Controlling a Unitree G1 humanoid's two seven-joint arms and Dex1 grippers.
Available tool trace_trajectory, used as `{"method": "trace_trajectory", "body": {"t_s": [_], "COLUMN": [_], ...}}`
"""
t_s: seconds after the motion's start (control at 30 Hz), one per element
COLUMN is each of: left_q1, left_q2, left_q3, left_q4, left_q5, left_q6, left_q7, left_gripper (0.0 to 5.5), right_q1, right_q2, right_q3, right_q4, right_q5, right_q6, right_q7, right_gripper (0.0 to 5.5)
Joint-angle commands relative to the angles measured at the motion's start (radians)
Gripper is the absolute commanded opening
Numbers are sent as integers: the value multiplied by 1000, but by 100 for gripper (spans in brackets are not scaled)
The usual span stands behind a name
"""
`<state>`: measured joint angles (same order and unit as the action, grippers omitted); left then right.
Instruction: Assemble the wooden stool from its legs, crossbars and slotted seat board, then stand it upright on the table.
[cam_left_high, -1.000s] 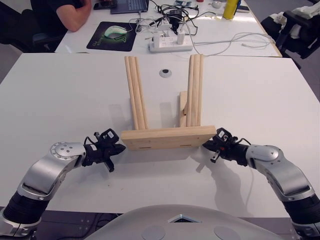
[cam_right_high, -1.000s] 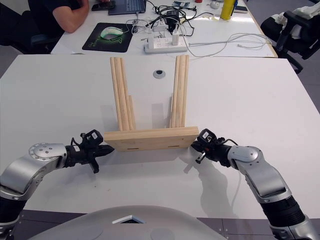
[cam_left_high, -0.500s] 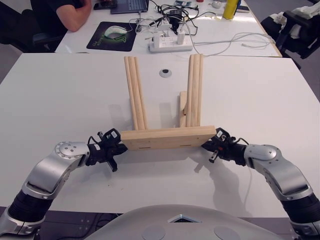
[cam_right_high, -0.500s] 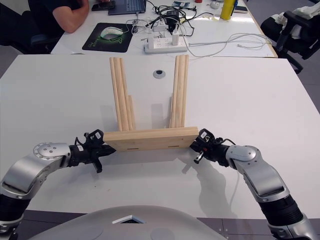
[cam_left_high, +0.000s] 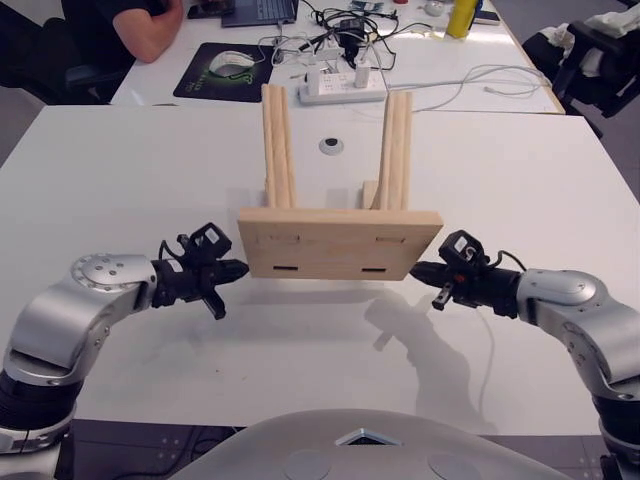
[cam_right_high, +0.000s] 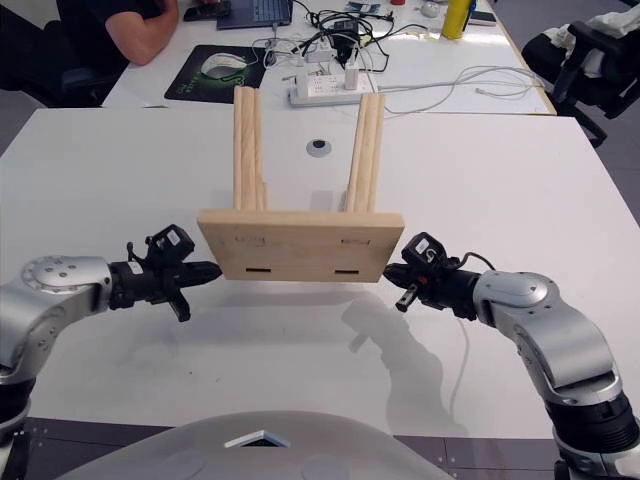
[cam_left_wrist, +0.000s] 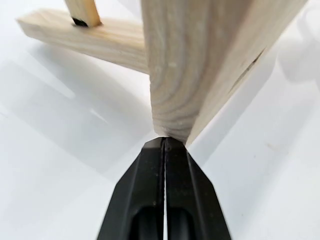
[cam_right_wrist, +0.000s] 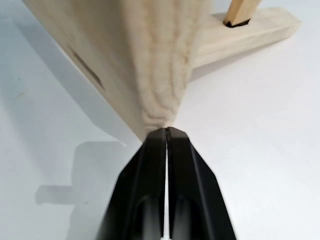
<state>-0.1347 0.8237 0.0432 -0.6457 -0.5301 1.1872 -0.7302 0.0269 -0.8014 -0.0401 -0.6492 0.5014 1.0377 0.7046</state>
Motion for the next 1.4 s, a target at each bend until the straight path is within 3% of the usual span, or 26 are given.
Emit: {"method": "trace_trajectory", "body": {"t_s": [0.03, 0.43, 0.87, 1.23, 1.4], "left_q1": [-91, -180, -405, -524, -517], "left_q2": [-33, -10, -21, 16, 69], "left_q3": [21, 87, 183, 138, 70], "left_q4": [-67, -62, 8, 138, 202], "left_q5": [-139, -180, -245, -189, -122], "left_q6": [35, 92, 138, 55, -30], "left_q7": [-52, -50, -48, -52, -70], "left_gripper": [3, 3, 3, 3, 3], "right_q1": [-65, -317, -404, -540, -537], "right_q2": [30, -11, -4, 20, 8], "right_q3": [-12, -188, -198, -225, -184], "right_q4": [-84, -63, 30, 124, 158], "right_q5": [141, 362, 355, 347, 273], "right_q6": [28, 173, 140, 114, 69], "right_q7": [54, 74, 33, 6, 9], "right_gripper": [0, 0, 0, 0, 0]}}
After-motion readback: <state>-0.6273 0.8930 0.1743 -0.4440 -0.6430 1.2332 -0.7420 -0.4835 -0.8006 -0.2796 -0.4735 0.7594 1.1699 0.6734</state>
